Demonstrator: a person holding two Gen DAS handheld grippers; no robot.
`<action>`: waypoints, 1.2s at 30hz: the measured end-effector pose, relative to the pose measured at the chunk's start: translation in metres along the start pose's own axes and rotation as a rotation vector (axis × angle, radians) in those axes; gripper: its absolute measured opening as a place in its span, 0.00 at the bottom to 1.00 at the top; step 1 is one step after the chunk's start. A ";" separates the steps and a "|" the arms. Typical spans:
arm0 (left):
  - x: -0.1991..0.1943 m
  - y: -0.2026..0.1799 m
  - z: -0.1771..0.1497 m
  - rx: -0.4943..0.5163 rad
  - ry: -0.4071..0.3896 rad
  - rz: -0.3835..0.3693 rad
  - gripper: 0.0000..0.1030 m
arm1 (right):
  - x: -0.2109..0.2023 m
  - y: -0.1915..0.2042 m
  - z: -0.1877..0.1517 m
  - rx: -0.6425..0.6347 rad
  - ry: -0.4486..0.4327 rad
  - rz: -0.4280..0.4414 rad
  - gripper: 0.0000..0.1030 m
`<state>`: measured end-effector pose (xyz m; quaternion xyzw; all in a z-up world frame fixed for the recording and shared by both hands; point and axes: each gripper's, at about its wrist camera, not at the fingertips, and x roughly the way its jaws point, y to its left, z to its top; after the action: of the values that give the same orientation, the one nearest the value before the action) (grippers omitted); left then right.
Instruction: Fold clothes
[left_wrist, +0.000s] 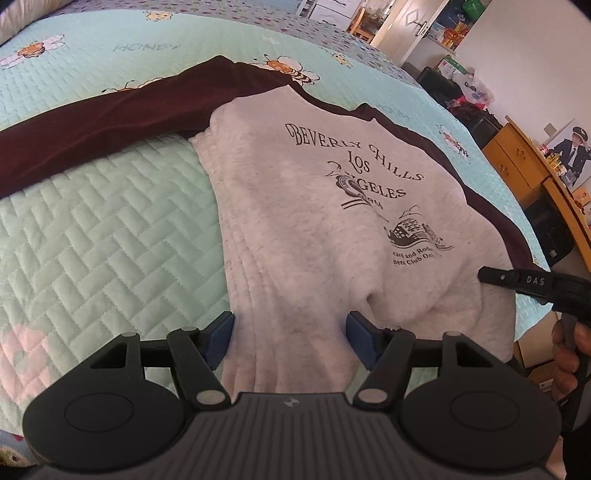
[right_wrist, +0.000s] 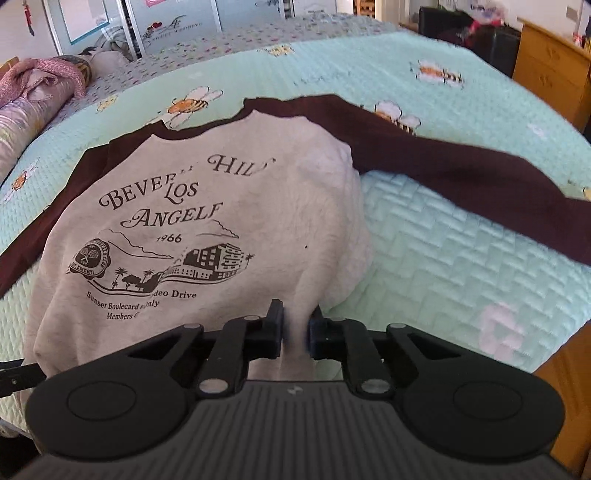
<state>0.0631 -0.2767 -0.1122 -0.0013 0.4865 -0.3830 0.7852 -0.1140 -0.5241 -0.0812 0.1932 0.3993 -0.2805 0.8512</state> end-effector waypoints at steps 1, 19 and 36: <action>0.000 0.000 -0.001 0.000 0.000 0.001 0.66 | -0.001 0.000 0.000 -0.002 -0.005 -0.002 0.14; -0.003 -0.001 -0.007 -0.009 0.008 0.008 0.67 | -0.009 0.000 -0.002 -0.010 -0.030 -0.033 0.14; -0.003 -0.002 -0.011 -0.003 0.018 0.019 0.68 | -0.020 0.006 -0.001 -0.041 -0.077 -0.050 0.14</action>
<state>0.0528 -0.2721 -0.1145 0.0053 0.4940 -0.3747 0.7845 -0.1215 -0.5129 -0.0649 0.1548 0.3767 -0.3004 0.8625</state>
